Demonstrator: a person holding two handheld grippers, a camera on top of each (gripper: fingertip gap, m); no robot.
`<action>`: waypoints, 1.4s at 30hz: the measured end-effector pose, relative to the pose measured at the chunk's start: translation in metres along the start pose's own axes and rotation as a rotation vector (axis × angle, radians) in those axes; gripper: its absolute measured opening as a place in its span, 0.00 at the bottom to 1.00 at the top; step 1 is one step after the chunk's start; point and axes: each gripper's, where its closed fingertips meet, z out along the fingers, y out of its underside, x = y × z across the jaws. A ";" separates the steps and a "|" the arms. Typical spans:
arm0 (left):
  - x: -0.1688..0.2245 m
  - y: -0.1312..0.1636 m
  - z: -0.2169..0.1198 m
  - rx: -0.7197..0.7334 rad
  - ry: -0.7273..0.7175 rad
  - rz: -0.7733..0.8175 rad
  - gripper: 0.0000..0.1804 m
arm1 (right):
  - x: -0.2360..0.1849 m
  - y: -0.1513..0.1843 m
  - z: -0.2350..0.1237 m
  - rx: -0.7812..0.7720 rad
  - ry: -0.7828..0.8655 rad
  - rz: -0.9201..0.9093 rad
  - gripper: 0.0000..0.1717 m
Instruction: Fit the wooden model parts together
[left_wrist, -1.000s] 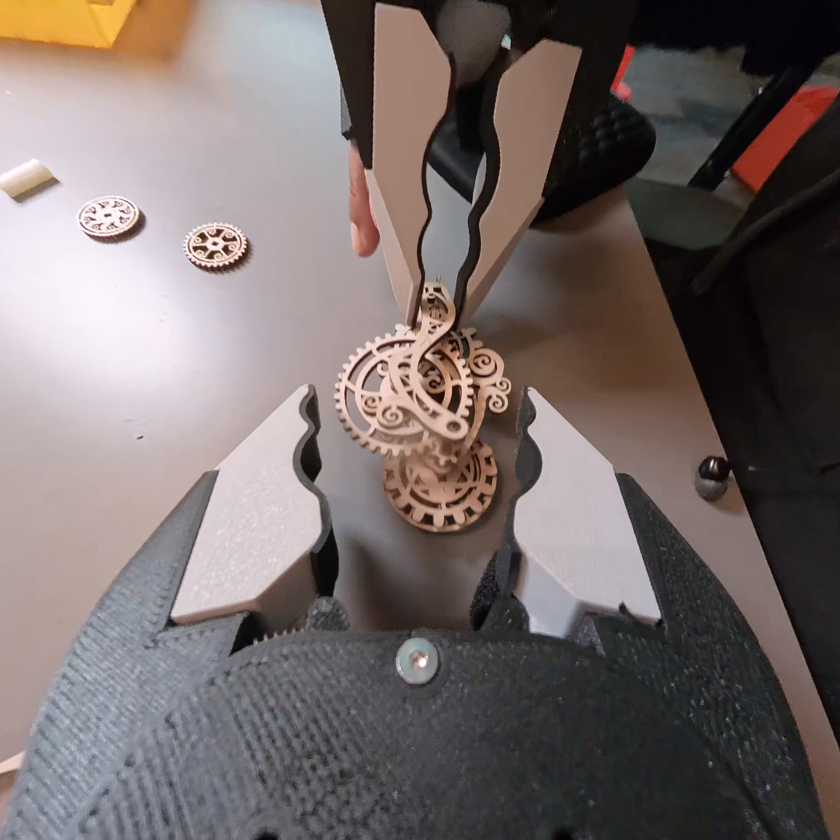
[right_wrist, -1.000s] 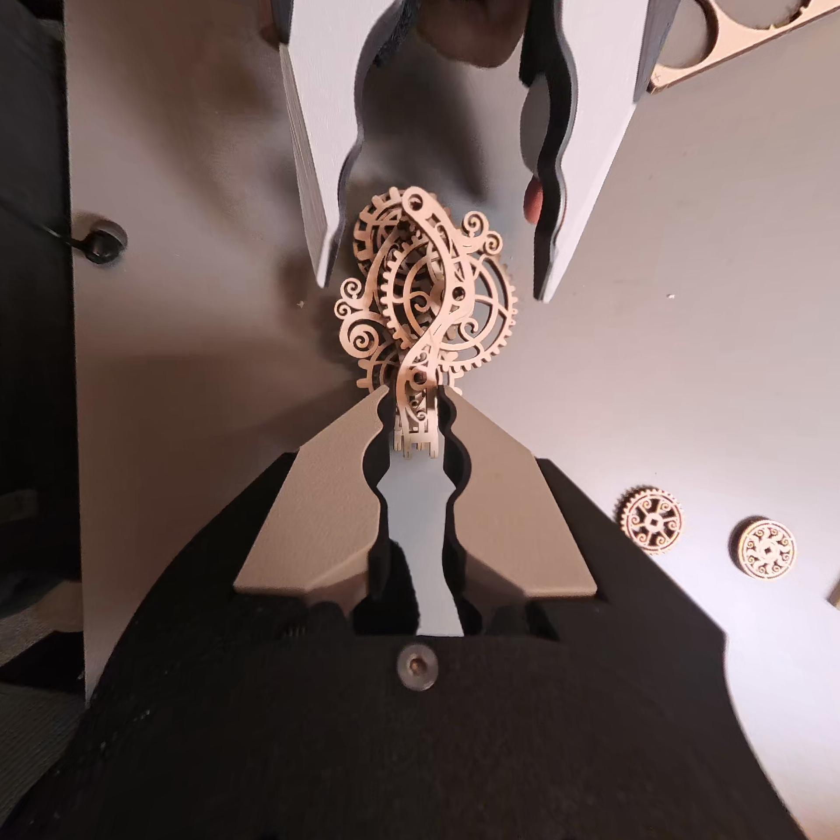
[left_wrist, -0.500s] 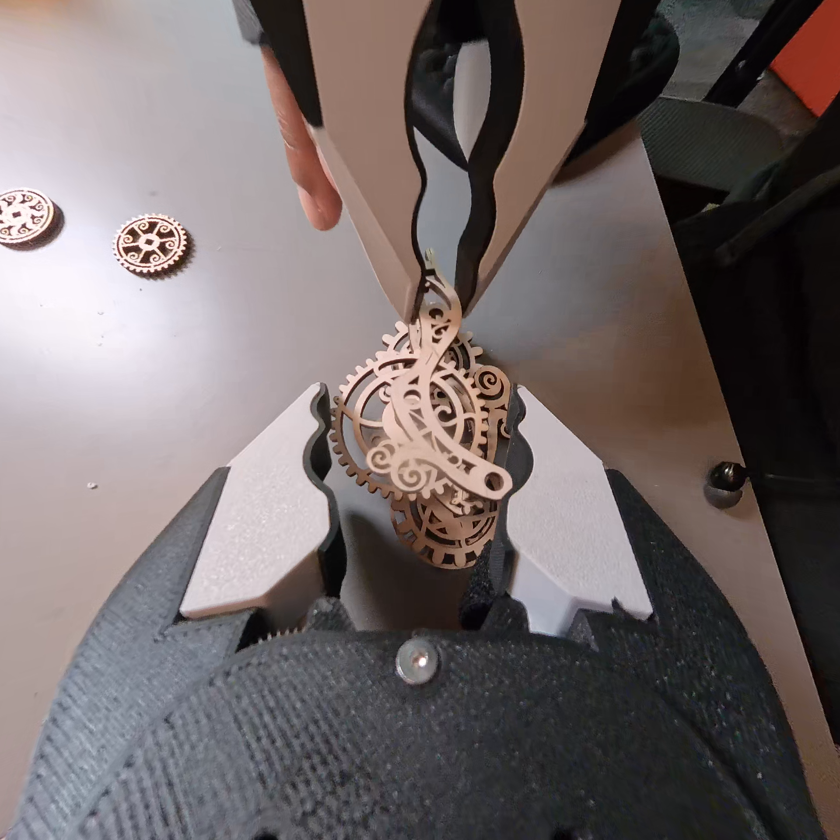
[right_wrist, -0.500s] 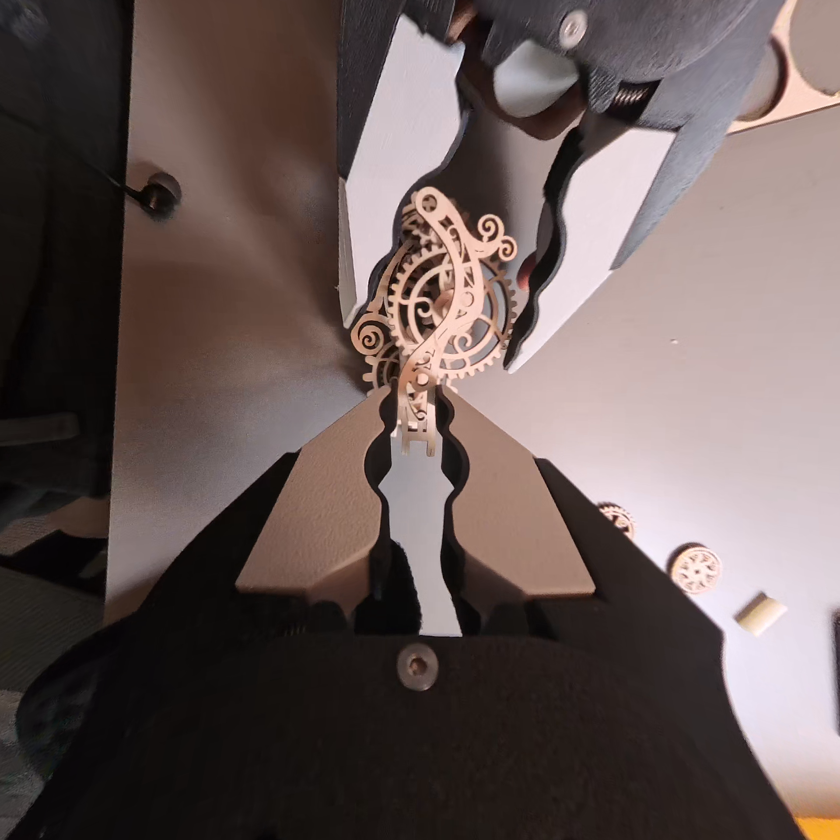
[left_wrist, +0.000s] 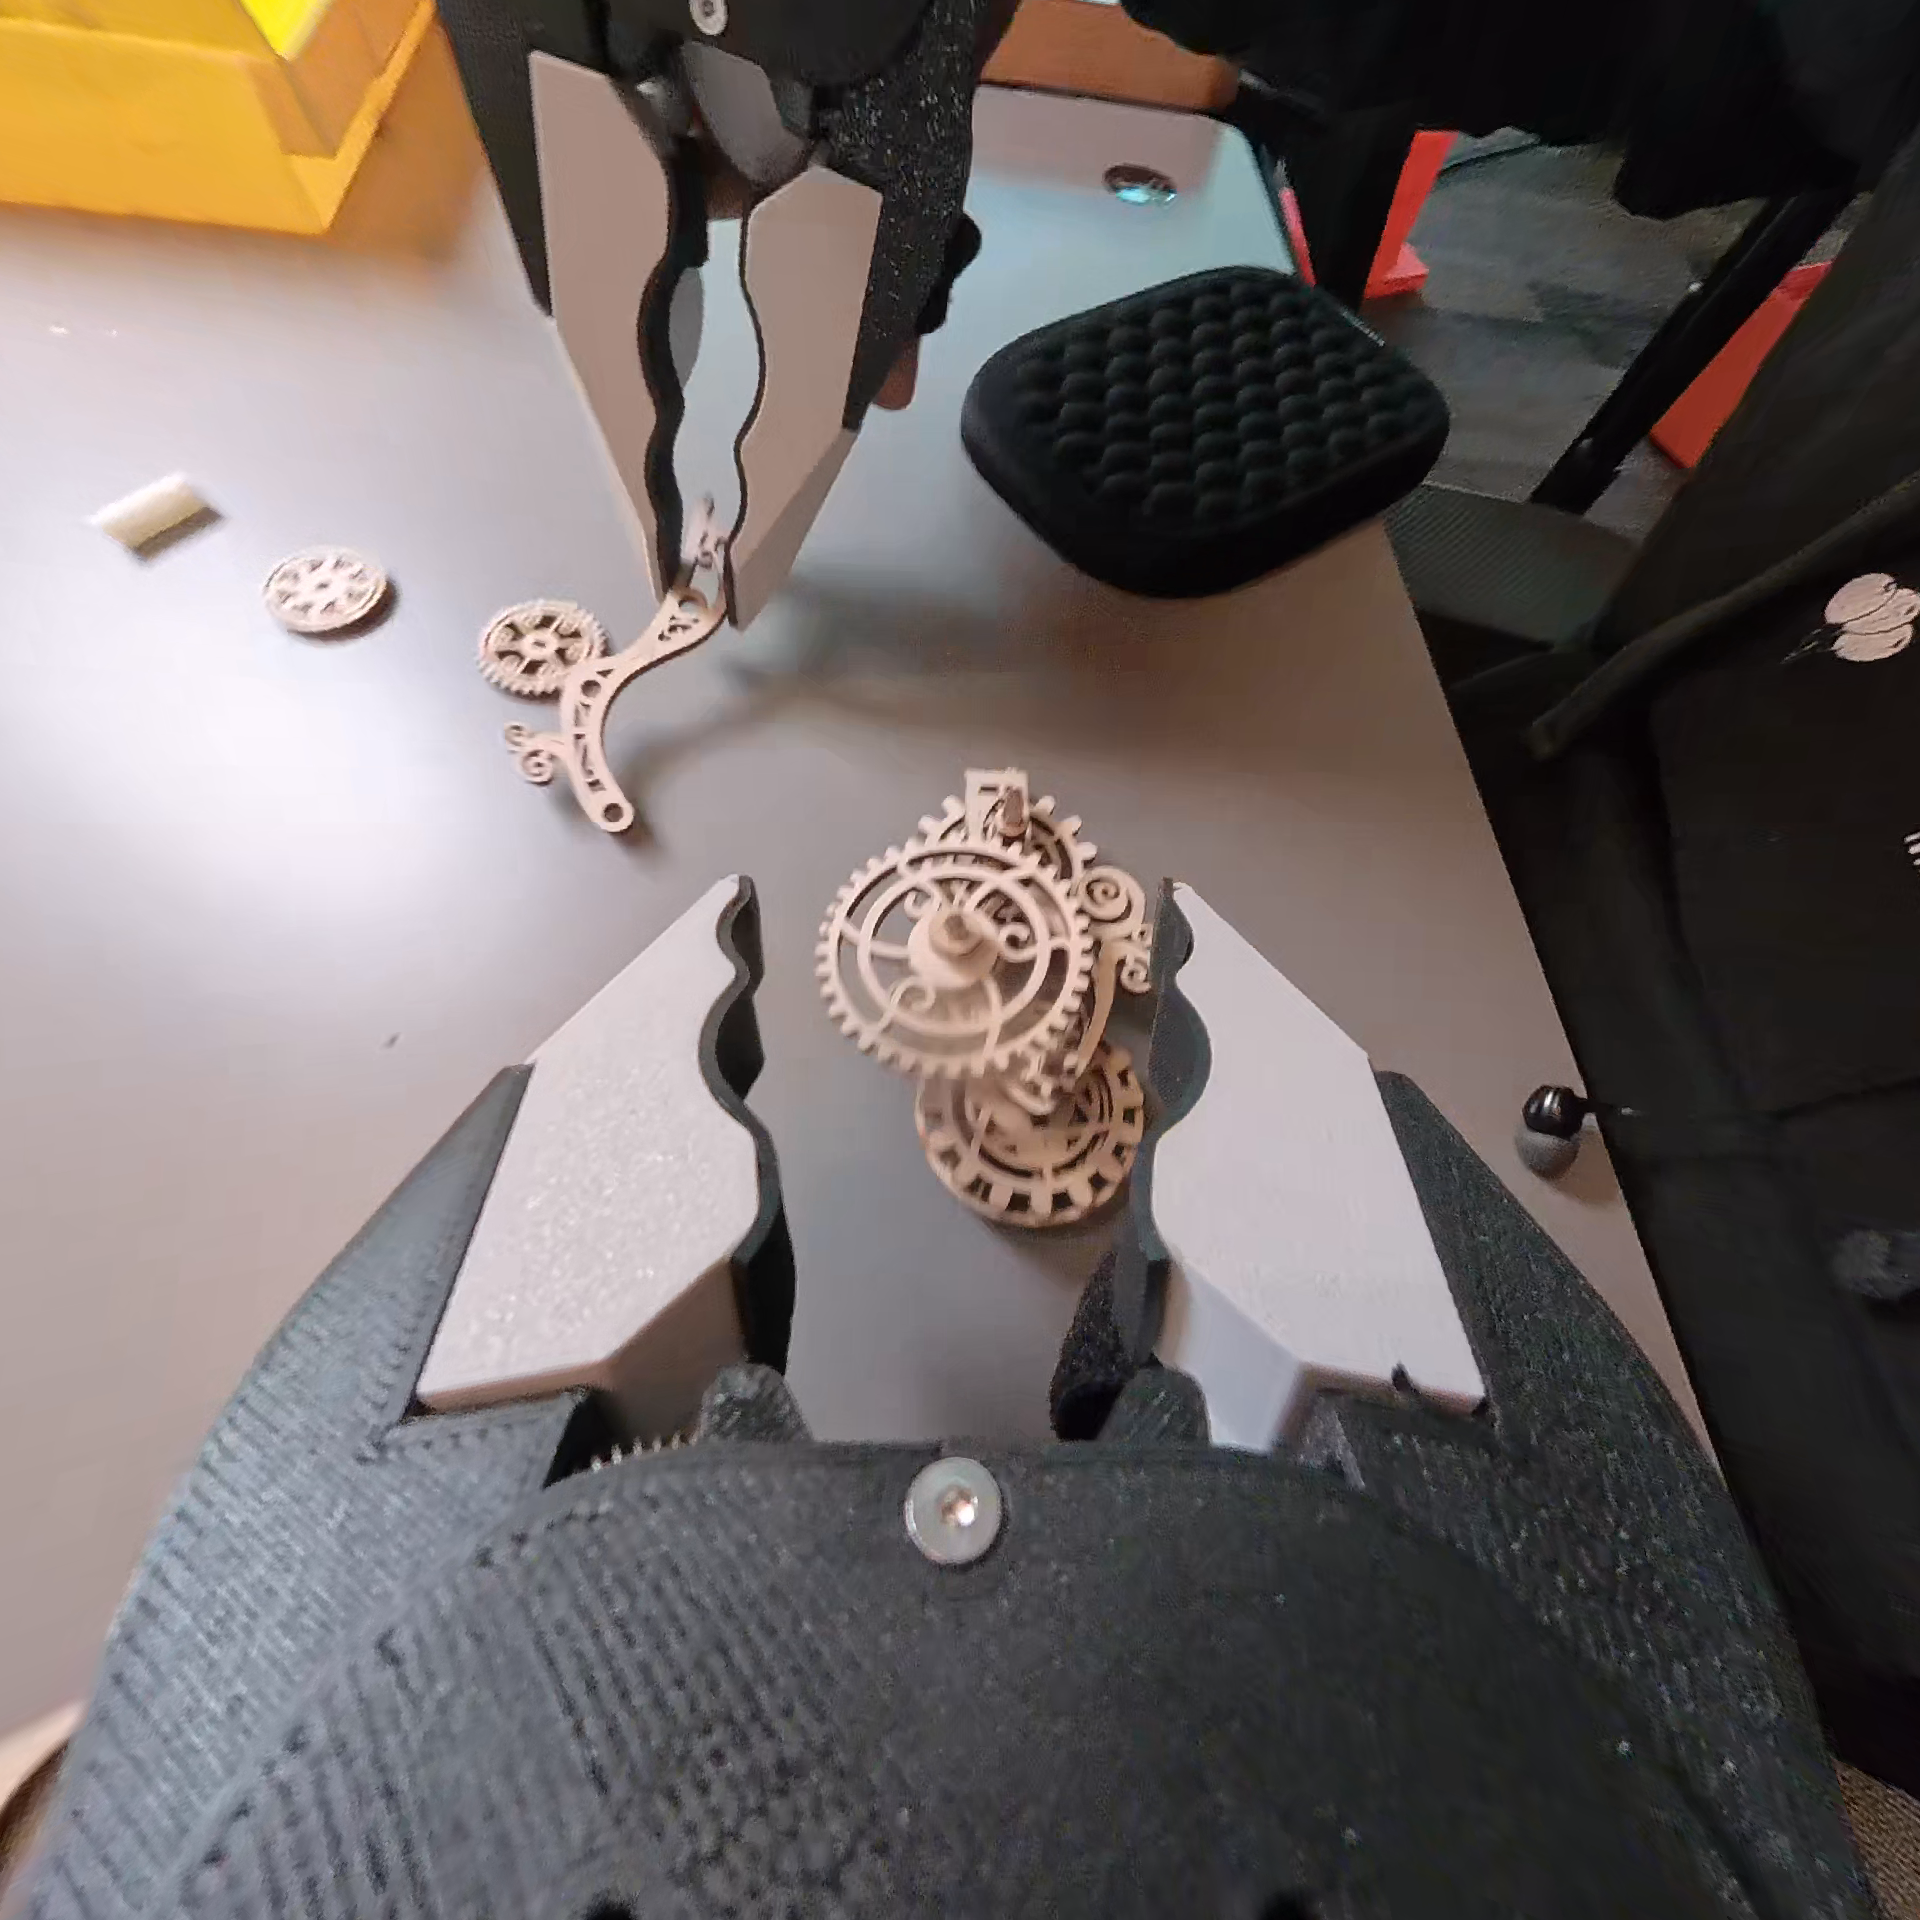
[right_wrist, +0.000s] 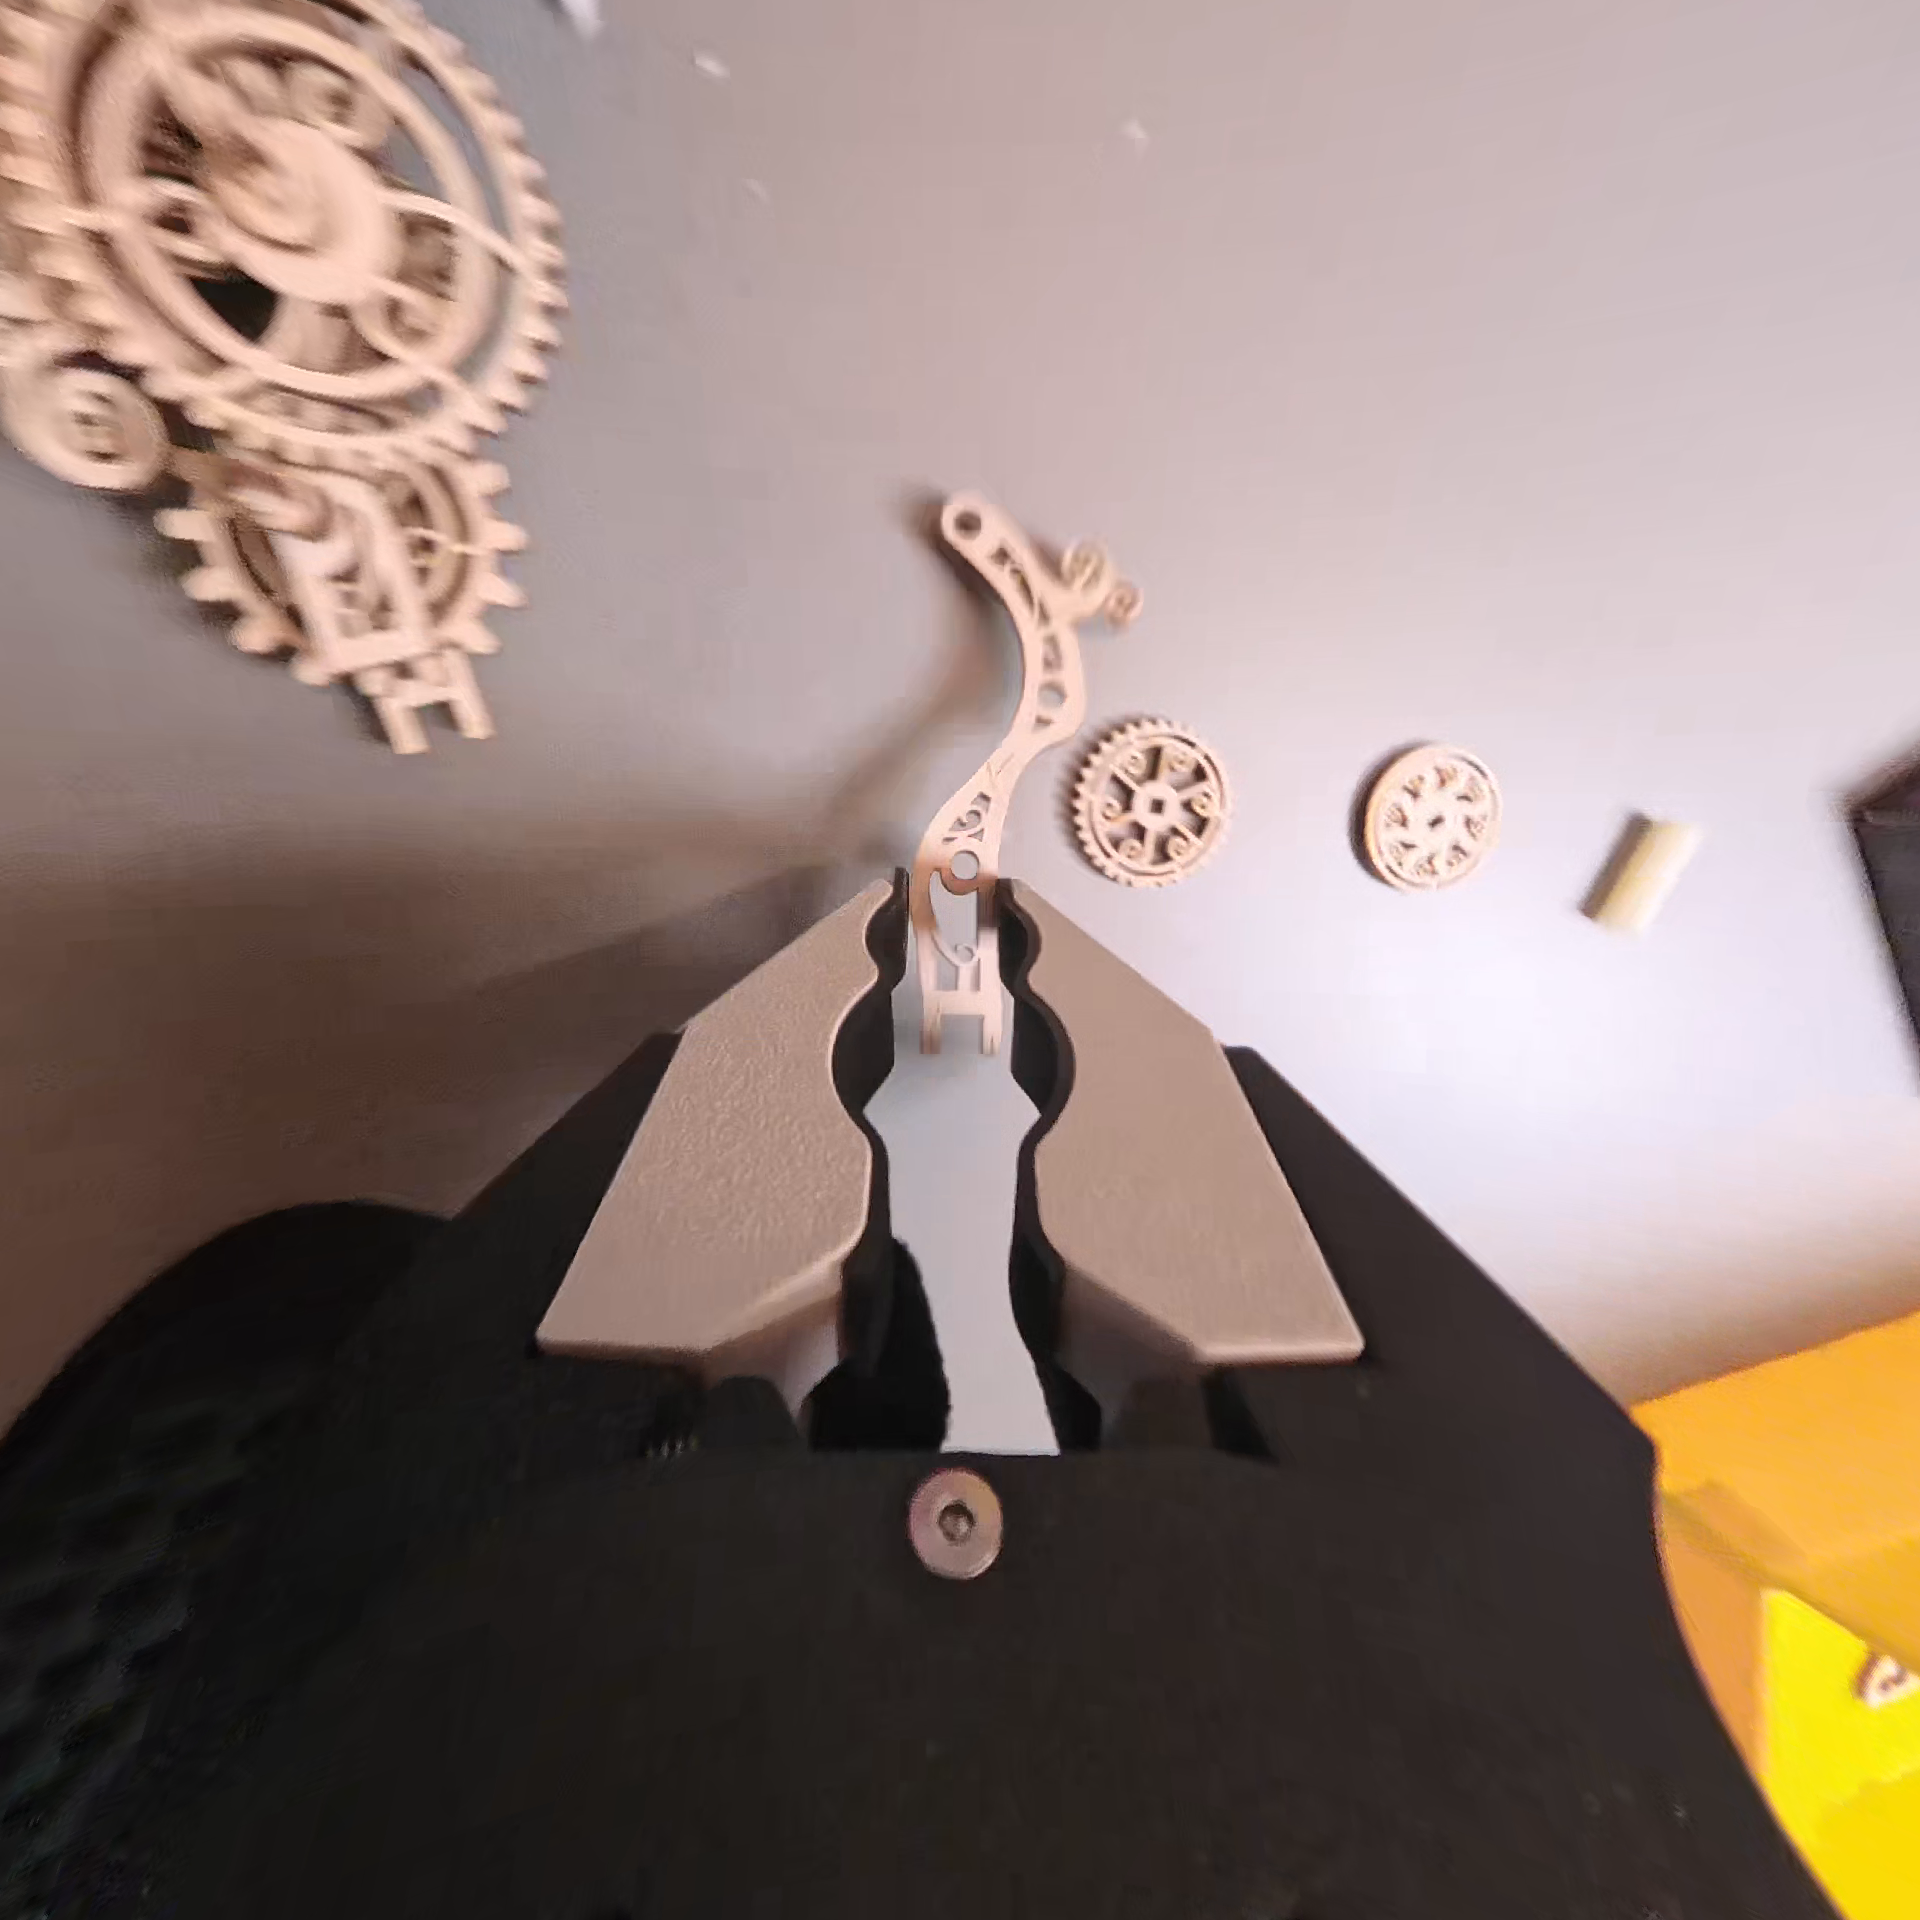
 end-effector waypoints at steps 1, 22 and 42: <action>-0.003 0.005 -0.006 -0.007 -0.031 -0.008 0.40 | 0.004 0.000 -0.001 0.014 0.026 0.007 0.11; 0.008 0.054 0.006 -0.119 -0.127 0.026 0.26 | -0.087 -0.099 -0.012 0.137 -0.233 -0.138 0.06; 0.004 0.044 0.004 -0.049 -0.133 -0.016 0.33 | -0.078 -0.100 -0.008 -0.003 -0.079 -0.301 0.04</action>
